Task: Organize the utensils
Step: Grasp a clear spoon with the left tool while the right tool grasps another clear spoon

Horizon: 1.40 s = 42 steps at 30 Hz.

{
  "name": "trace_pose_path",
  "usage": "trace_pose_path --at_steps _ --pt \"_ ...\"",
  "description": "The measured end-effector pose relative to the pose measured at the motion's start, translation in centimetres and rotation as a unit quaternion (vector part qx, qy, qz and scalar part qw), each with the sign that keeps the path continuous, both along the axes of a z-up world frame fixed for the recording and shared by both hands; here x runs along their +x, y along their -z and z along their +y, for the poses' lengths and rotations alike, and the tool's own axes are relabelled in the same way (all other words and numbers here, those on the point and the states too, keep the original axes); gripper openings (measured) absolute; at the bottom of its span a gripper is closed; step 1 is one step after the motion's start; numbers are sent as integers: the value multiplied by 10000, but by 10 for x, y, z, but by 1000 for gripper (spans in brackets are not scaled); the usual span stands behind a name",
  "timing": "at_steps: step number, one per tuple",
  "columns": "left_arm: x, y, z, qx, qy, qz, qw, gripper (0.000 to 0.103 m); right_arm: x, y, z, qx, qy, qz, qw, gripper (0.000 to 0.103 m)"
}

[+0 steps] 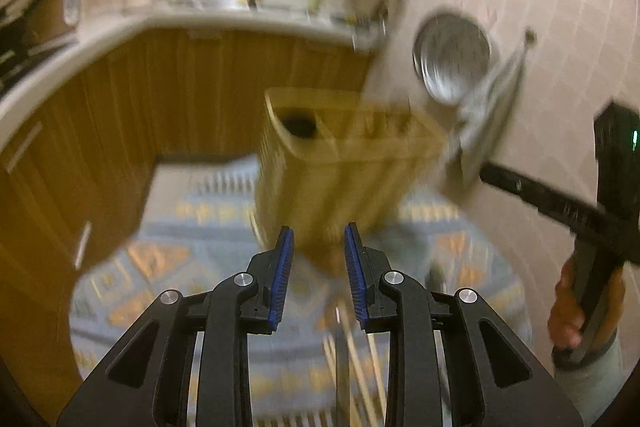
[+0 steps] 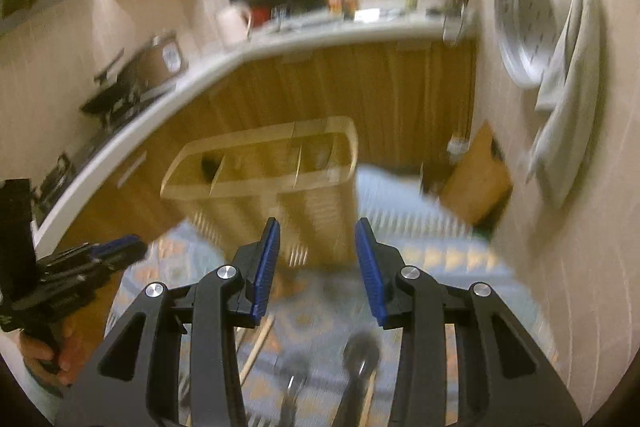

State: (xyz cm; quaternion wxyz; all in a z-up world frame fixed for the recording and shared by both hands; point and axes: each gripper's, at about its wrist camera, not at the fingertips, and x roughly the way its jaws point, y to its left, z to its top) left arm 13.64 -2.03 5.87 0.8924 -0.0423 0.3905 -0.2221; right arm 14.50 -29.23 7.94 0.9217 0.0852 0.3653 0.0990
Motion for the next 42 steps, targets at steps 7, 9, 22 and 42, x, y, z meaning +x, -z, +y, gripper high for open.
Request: trace_pose_path --at_steps 7,9,22,42 --pt "-22 49 -9 263 578 881 9941 25 -18 51 19 142 -287 1036 9941 36" --pt "-24 62 -15 399 718 1139 9901 25 -22 64 23 115 -336 1282 9911 36" --pt "-16 86 -52 1325 891 1574 9745 25 -30 101 26 191 -437 2178 9748 36" --pt "4 99 -69 1344 835 1812 9706 10 -16 129 49 48 -913 2930 9517 34"
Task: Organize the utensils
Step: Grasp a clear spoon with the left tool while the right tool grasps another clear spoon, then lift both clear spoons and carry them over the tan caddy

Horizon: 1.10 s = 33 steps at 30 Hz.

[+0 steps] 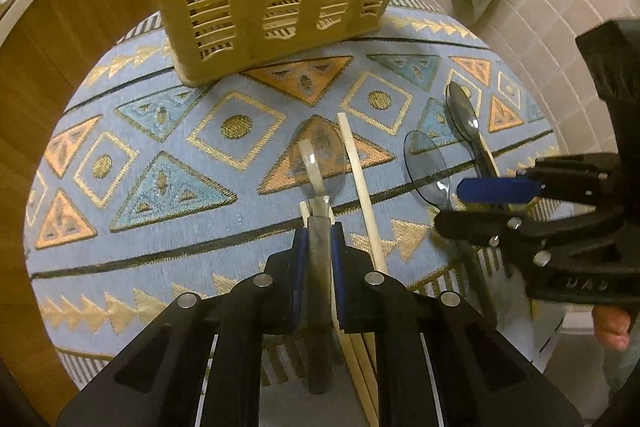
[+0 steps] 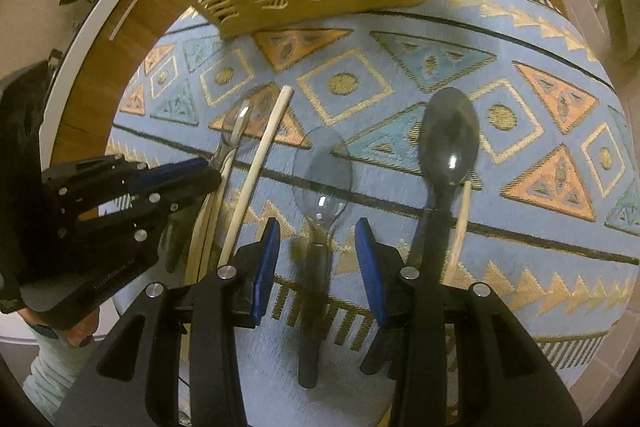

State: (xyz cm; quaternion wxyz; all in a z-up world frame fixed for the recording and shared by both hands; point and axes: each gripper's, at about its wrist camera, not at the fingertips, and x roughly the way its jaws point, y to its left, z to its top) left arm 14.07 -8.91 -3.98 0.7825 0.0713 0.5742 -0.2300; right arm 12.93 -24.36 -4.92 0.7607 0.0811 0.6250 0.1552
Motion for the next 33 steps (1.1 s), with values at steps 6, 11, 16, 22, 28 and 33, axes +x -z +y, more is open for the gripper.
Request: trace_pose_path --at_steps 6,11,16,22,28,33 --pt "-5 -14 29 -283 -249 -98 9992 10 -1 0 20 -450 -190 -85 9988 28" --pt "-4 -23 56 -385 -487 -155 9979 10 0 0 41 -1008 -450 -136 9938 19" --pt "-6 -27 67 -583 -612 -244 9961 10 6 1 53 -1268 -654 -58 9897 10" --pt "-16 -37 70 -817 -587 -414 9941 10 15 0 46 -898 -619 -122 9940 10" --pt "-22 -57 73 -1161 -651 -763 9882 10 14 -31 25 -267 -554 -674 9958 10" --pt "-30 -82 84 -1549 -706 -1221 9778 10 1 -57 18 54 -708 -1253 9896 10"
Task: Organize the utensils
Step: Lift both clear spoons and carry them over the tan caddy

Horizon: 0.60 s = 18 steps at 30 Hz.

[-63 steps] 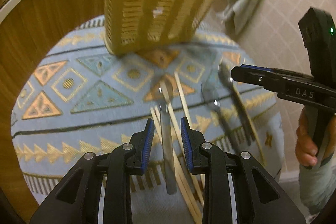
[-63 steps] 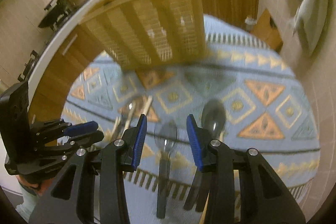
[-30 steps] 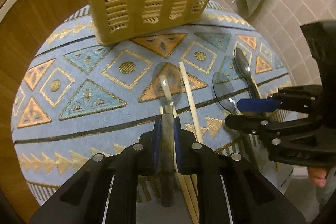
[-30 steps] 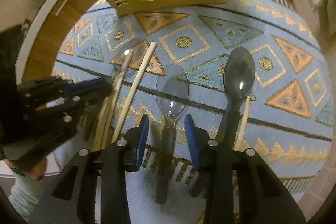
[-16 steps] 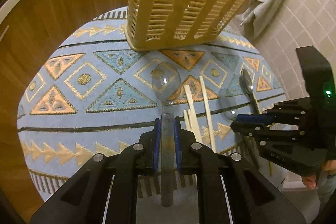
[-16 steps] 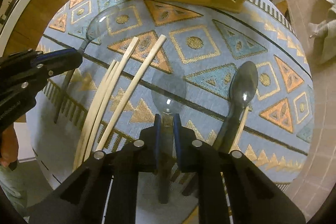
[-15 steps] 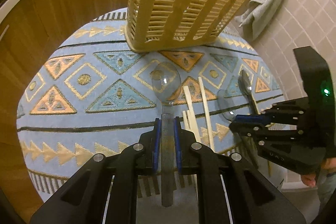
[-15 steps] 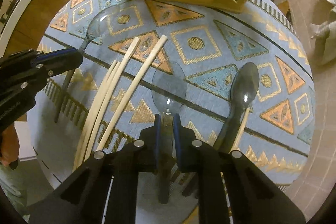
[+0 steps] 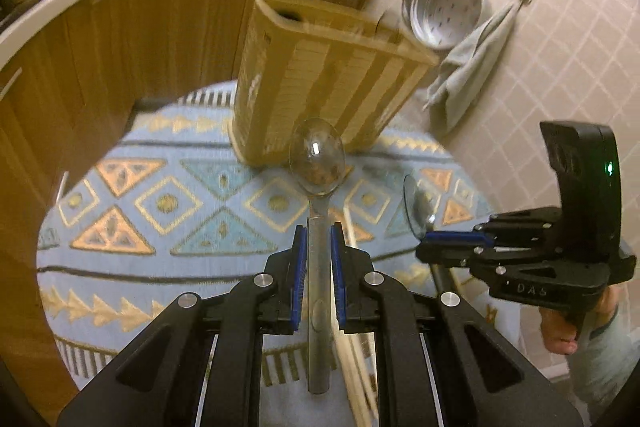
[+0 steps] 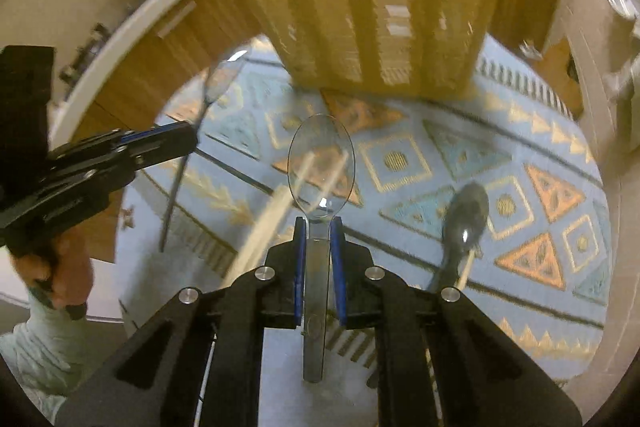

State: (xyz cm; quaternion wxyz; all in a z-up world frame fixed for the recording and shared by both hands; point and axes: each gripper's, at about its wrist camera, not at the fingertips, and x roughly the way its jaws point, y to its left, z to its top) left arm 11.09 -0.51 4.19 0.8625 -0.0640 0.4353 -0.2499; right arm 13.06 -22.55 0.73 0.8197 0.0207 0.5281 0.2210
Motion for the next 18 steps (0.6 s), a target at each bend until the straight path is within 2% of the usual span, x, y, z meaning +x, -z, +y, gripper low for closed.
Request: trace_pose_path --at_steps 5,8,14,18 --pt "-8 -28 5 -261 -138 -620 9976 10 -4 -32 -10 352 0 -690 9970 10" --pt "-8 -52 5 -429 -239 -1129 9924 10 -7 -59 -11 457 55 -1129 9925 10" --pt "8 -96 1 -902 -474 -2026 9739 10 5 -111 -18 356 317 -2062 9774 10" --pt "22 -114 -10 -1021 -645 -2548 9594 10 20 -136 -28 379 576 -2489 9661 10"
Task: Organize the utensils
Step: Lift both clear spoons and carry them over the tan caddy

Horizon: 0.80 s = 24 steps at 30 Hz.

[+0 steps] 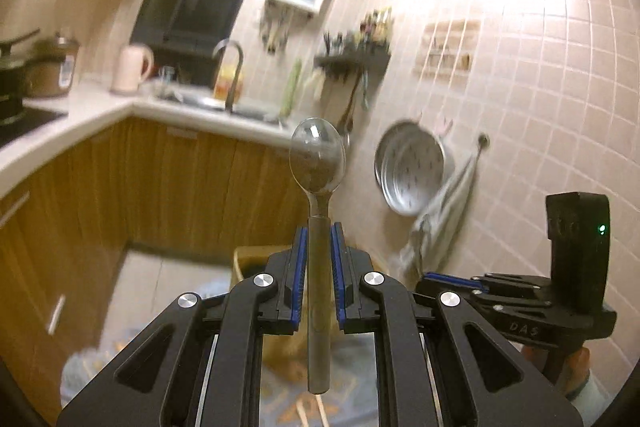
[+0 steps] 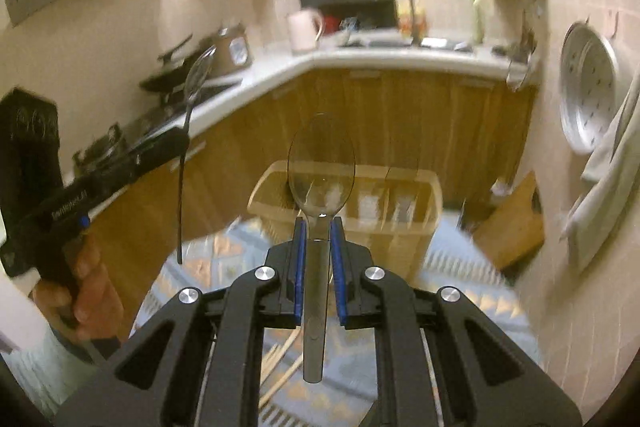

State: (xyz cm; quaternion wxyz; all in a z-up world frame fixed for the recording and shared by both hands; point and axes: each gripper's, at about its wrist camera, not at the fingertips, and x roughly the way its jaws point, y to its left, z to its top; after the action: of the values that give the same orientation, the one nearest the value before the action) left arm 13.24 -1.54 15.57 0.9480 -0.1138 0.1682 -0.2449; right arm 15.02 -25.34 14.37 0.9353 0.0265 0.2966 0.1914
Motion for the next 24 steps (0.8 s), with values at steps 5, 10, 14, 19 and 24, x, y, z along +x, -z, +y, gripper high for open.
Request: trace_pose_path --at_steps 5,10,14,19,24 --pt "24 -6 -15 -119 -117 -260 9995 10 29 -27 -16 285 456 -493 9973 10" --pt "51 5 -21 -126 -355 -404 9985 10 56 -34 -26 399 800 -845 9924 10" --pt "68 19 -26 -65 -547 -436 9975 10 73 -22 -26 389 1008 -1003 9891 10" --pt "84 37 -25 -18 -738 -410 9964 10 91 0 -25 244 1257 -1091 9858 10" --pt "90 52 -22 7 -926 -398 9949 10 103 18 -27 192 1337 -1051 9852 10"
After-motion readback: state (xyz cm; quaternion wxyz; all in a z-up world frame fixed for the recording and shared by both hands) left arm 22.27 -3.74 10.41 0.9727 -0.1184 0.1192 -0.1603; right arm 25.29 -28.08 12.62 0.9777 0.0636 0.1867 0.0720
